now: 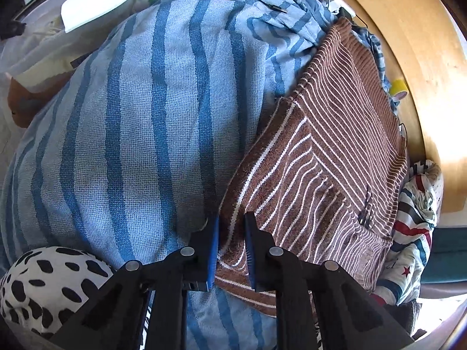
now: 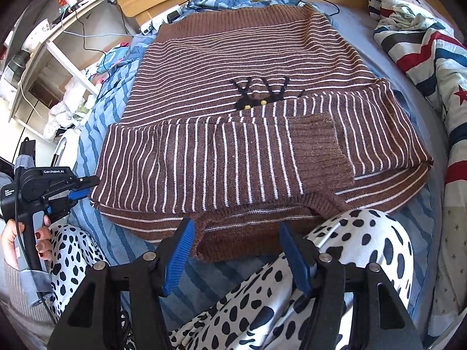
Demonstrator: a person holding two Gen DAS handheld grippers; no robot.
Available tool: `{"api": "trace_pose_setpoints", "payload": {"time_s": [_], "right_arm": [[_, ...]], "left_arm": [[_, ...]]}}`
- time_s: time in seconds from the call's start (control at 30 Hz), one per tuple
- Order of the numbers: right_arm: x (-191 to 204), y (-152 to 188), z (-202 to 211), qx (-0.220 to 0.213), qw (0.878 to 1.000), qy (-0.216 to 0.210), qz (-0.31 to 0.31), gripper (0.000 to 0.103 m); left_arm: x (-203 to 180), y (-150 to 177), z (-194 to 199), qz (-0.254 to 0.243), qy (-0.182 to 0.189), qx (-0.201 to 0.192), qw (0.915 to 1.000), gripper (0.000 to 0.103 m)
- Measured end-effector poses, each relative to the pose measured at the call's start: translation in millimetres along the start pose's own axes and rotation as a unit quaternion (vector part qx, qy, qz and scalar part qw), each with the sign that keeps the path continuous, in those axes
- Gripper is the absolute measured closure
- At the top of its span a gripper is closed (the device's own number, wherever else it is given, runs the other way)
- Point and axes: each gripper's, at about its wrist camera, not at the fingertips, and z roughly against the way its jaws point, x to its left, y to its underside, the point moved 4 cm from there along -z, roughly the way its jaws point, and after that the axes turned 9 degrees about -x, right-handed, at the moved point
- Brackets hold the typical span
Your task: Fold clothes
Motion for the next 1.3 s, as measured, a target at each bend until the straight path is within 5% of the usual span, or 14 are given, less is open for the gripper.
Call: {"api": "trace_pose_setpoints", "payload": {"time_s": [0.1,0.27,0.63,0.9,1.27,1.3], "right_arm": [[-5.7,2.1,4.4,-0.003,1.000,0.001,-0.006,0.038],[-14.4,2.7,14.3,-0.008,1.000,-0.002,-0.022,0.038],[-19.7,-12.5,49.2,-0.067,0.997,-0.003,-0.032,0.038],[-77.9,-13.1,60.2,-0.083,0.991,0.039,-0.095,0.038],[-97.0,-7.2,48.6,-0.064,0.991,0.044,-0.109,0.038],[-95.3,-7.6,46.5,-0.062,0.991,0.043,-0.107,0.038]], "left_arm": [[7.6,3.2,-1.3,0.027,-0.013,0.006,0.9995,0.078],[13.7,16.1,10.6,0.055,0.019,0.007,0.9983,0.060],[-1.1,39.4,49.0,0.023,0.098,0.010,0.9949,0.059],[-17.7,50.7,44.9,0.040,0.132,0.038,0.9897,0.059],[-32.1,26.5,33.0,0.009,0.053,-0.019,0.9984,0.058],[-31.2,20.1,31.5,0.004,0.045,-0.020,0.9988,0.050]]}}
